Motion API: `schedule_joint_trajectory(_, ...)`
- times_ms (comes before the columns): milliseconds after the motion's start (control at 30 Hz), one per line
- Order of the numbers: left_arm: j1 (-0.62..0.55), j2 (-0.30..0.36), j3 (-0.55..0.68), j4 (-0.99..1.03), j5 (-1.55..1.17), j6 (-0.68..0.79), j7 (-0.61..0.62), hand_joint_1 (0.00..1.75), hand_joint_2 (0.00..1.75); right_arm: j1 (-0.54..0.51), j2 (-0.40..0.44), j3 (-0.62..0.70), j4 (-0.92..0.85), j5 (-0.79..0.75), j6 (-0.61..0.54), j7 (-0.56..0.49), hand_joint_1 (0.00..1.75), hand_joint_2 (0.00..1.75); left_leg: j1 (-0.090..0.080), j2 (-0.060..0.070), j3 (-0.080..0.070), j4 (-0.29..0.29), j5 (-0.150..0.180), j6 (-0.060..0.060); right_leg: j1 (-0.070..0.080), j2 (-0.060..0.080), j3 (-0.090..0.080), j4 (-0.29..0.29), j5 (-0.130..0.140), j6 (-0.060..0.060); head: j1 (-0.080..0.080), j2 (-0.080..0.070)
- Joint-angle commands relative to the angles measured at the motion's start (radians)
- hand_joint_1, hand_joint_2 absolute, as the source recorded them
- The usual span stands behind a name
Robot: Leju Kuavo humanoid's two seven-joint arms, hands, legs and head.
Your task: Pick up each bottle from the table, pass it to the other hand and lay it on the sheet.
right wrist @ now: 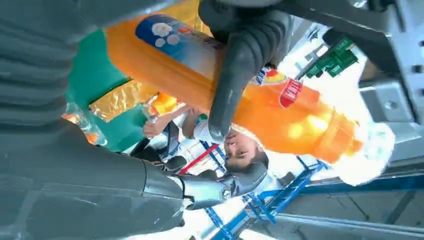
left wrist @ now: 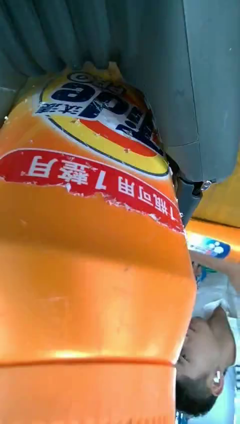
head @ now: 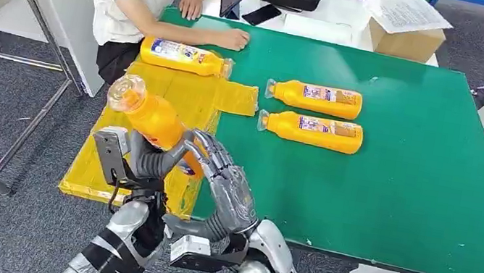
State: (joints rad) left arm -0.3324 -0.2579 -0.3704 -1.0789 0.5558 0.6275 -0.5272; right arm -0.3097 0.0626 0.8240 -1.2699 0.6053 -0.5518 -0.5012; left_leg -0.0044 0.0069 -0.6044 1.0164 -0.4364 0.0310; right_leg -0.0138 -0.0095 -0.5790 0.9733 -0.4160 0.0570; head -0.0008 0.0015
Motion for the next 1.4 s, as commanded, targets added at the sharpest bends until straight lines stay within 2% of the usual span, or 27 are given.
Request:
schedule_joint_trajectory(33,-0.163,-0.012,0.158,0.271,-0.200,0.071,-0.093,1.75,1.75,0.075,0.063,-0.205,0.013,0.085,-0.146,-0.142,0.00,0.00,0.001,-0.002,0.001,0.000,0.000,-0.001,0.001,-0.001,0.002,0.000,0.000,-0.001,0.000,0.000)
schedule_joint_trajectory(67,-0.172,-0.049,0.279,0.286,-0.435,0.071,-0.097,1.75,1.75,0.112,0.105,-0.281,-0.020,0.106,-0.146,-0.197,0.00,0.00,0.001,-0.004,0.003,-0.001,0.000,-0.002,0.001,-0.003,0.003,0.000,-0.001,-0.002,0.000,0.000)
schedule_joint_trajectory(100,-0.172,-0.064,0.343,0.277,-0.547,0.071,-0.081,1.75,1.75,0.130,0.112,-0.298,-0.069,0.107,-0.146,-0.197,0.00,0.00,0.001,-0.004,0.002,0.000,0.000,-0.002,0.001,-0.003,0.002,0.000,-0.001,-0.002,0.000,0.000)
schedule_joint_trajectory(133,-0.175,-0.064,0.373,0.278,-0.622,0.071,-0.070,1.75,1.75,0.139,0.116,-0.305,-0.088,0.109,-0.146,-0.197,0.00,0.00,0.001,-0.002,0.001,0.000,0.000,-0.002,0.001,-0.001,0.001,0.000,-0.001,-0.002,0.000,0.000)
schedule_joint_trajectory(167,-0.182,-0.074,0.449,0.284,-0.857,0.071,-0.049,1.75,1.75,0.143,0.114,-0.303,-0.105,0.104,-0.146,-0.197,0.00,0.00,0.001,-0.001,0.000,0.000,0.000,-0.001,0.001,0.000,0.000,0.000,0.000,-0.002,0.000,0.000)
schedule_joint_trajectory(200,-0.188,-0.064,0.473,0.295,-1.115,0.071,0.029,1.75,1.75,0.137,0.108,-0.294,-0.102,0.089,-0.146,-0.197,0.00,0.00,0.001,-0.001,0.002,0.001,-0.001,-0.002,0.001,0.000,0.001,0.001,-0.001,-0.003,0.000,0.000)
schedule_joint_trajectory(233,-0.201,-0.039,0.445,0.316,-1.294,0.071,0.117,1.75,1.75,0.133,0.104,-0.289,-0.109,0.080,-0.146,-0.197,0.00,0.00,0.001,-0.001,0.001,0.000,-0.001,-0.002,0.001,0.000,0.001,0.001,-0.001,-0.002,0.000,0.000)
schedule_joint_trajectory(367,-0.214,-0.025,0.432,0.335,-1.324,0.071,0.137,1.75,1.75,0.129,0.102,-0.287,-0.107,0.073,-0.146,-0.197,0.00,0.00,0.000,-0.001,0.002,0.000,0.000,-0.001,0.000,0.000,0.001,0.000,0.000,-0.001,0.000,0.000)
schedule_joint_trajectory(400,-0.254,0.019,0.327,0.417,-1.500,0.071,0.285,1.75,1.75,0.121,0.085,-0.263,-0.109,0.041,-0.146,-0.197,0.00,0.00,0.001,-0.001,0.003,0.000,0.000,-0.002,0.001,0.000,0.002,0.000,0.000,-0.002,0.000,0.000)
schedule_joint_trajectory(433,-0.288,0.045,0.270,0.461,-1.571,0.071,0.363,1.75,1.75,0.119,0.082,-0.255,-0.113,0.027,-0.146,-0.197,0.00,0.00,0.001,0.000,0.002,0.000,0.000,-0.002,0.000,0.000,0.001,0.000,0.000,-0.002,0.000,0.000)
schedule_joint_trajectory(500,-0.342,0.061,0.211,0.512,-1.600,0.036,0.433,1.75,1.75,0.125,0.076,-0.252,-0.135,0.009,-0.146,-0.197,0.00,0.00,0.001,-0.003,0.002,0.000,0.000,-0.002,0.001,-0.003,0.002,0.001,-0.001,-0.003,0.000,0.000)
schedule_joint_trajectory(600,-0.396,0.062,0.165,0.553,-1.568,-0.063,0.461,1.75,1.75,0.151,0.068,-0.260,-0.213,0.002,-0.146,-0.197,0.00,0.00,0.001,-0.003,-0.001,0.001,0.001,-0.001,0.001,-0.002,0.000,0.001,0.000,-0.001,0.000,0.000)
schedule_joint_trajectory(767,-0.404,0.066,0.139,0.563,-1.565,-0.116,0.476,1.75,1.75,0.170,0.063,-0.269,-0.270,0.008,-0.146,-0.197,0.00,0.00,0.001,-0.001,0.000,0.000,0.001,-0.002,0.001,-0.001,0.001,0.001,0.000,-0.001,0.000,0.000)
schedule_joint_trajectory(933,-0.457,0.090,0.056,0.639,-1.626,-0.272,0.560,1.75,1.75,0.174,0.044,-0.261,-0.312,-0.018,-0.146,-0.197,0.00,0.00,0.001,-0.002,0.001,0.001,0.000,-0.003,0.001,-0.001,0.002,0.002,-0.002,-0.002,0.000,0.000)
schedule_joint_trajectory(1133,-0.525,0.102,0.065,0.746,-1.581,-0.513,0.566,1.75,1.75,0.145,0.021,-0.203,-0.279,-0.067,-0.146,-0.197,0.00,0.00,0.001,0.000,0.001,0.001,0.000,-0.002,0.001,0.001,0.000,0.002,0.000,-0.002,0.000,0.000)
schedule_joint_trajectory(1167,-0.527,0.104,0.062,0.749,-1.581,-0.529,0.565,1.68,1.75,0.145,0.022,-0.205,-0.277,-0.067,-0.146,-0.197,0.00,0.00,0.001,0.000,0.000,0.001,0.001,-0.002,0.001,0.001,0.000,0.001,0.000,-0.002,0.000,0.000)
schedule_joint_trajectory(1267,-0.527,0.104,0.062,0.749,-1.581,-0.529,0.565,1.68,1.75,0.145,0.022,-0.205,-0.277,-0.067,-0.146,-0.197,0.00,0.00,0.001,0.001,0.001,0.000,0.001,-0.002,0.001,0.001,0.000,0.001,0.000,-0.001,0.000,0.000)
schedule_joint_trajectory(1300,-0.529,0.105,0.064,0.755,-1.576,-0.548,0.564,1.43,1.75,0.144,0.019,-0.203,-0.277,-0.073,-0.146,-0.197,0.00,0.00,0.001,0.001,0.000,0.000,0.001,-0.002,0.001,0.001,0.000,0.001,0.000,-0.001,0.000,0.000)
schedule_joint_trajectory(1333,-0.534,0.106,0.064,0.764,-1.567,-0.602,0.556,1.45,1.75,0.142,0.017,-0.199,-0.275,-0.095,-0.146,-0.197,0.00,0.00,0.001,0.001,0.002,0.001,0.000,-0.002,0.001,0.002,0.001,0.002,-0.001,-0.002,0.000,0.000)
schedule_joint_trajectory(1367,-0.534,0.109,0.062,0.768,-1.564,-0.627,0.552,1.17,1.75,0.142,0.015,-0.201,-0.272,-0.097,-0.146,-0.197,0.00,0.00,0.001,0.001,0.001,0.001,0.000,-0.002,0.001,0.002,0.001,0.002,-0.001,-0.002,0.000,0.000)
schedule_joint_trajectory(1400,-0.531,0.111,0.059,0.766,-1.564,-0.636,0.551,0.30,1.75,0.139,0.013,-0.196,-0.271,-0.099,-0.146,-0.197,0.00,0.00,0.001,0.001,0.001,0.000,0.000,-0.002,0.001,0.001,0.001,0.002,0.000,-0.002,0.000,0.000)
